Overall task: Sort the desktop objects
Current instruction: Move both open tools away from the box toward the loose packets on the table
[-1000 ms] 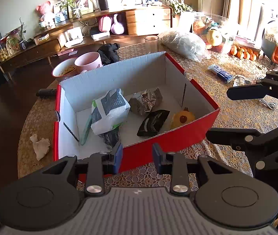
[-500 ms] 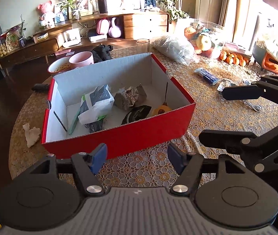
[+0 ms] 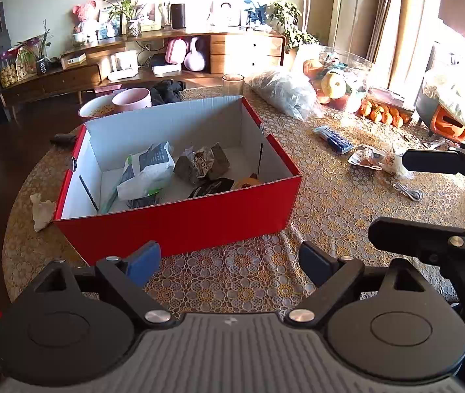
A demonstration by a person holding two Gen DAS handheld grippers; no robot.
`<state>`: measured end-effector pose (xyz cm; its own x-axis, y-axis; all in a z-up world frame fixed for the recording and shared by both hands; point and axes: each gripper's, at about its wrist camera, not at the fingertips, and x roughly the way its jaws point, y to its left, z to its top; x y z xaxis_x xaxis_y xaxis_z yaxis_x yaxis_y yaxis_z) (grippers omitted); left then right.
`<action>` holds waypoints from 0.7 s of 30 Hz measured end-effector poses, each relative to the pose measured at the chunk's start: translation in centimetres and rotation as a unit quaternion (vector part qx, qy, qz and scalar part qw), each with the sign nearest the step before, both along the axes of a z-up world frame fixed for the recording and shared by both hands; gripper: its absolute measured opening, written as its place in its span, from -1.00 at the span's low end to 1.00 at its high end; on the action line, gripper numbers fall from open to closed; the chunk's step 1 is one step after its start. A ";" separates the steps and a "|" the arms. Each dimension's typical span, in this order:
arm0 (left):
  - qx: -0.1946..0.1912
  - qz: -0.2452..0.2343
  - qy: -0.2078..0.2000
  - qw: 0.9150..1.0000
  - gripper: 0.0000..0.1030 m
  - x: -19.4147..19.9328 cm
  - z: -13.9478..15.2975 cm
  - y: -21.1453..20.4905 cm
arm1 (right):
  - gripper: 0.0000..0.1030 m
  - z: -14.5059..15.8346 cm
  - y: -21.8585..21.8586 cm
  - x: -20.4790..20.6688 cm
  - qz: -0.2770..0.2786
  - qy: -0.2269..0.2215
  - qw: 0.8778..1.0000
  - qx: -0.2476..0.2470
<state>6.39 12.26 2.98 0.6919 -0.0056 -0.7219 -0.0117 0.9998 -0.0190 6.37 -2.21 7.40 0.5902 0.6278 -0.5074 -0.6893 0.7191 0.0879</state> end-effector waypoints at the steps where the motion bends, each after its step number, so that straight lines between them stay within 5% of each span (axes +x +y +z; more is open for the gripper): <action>1: 0.001 -0.001 -0.002 1.000 0.90 -0.1 0.0 -0.3 | 0.99 0.0 -0.3 -0.1 -0.003 0.000 1.000 0.001; 21: -0.013 -0.074 -0.023 0.997 0.92 0.7 -0.1 -8.5 | 0.99 -0.3 -9.5 -1.7 -0.110 -0.008 0.994 0.018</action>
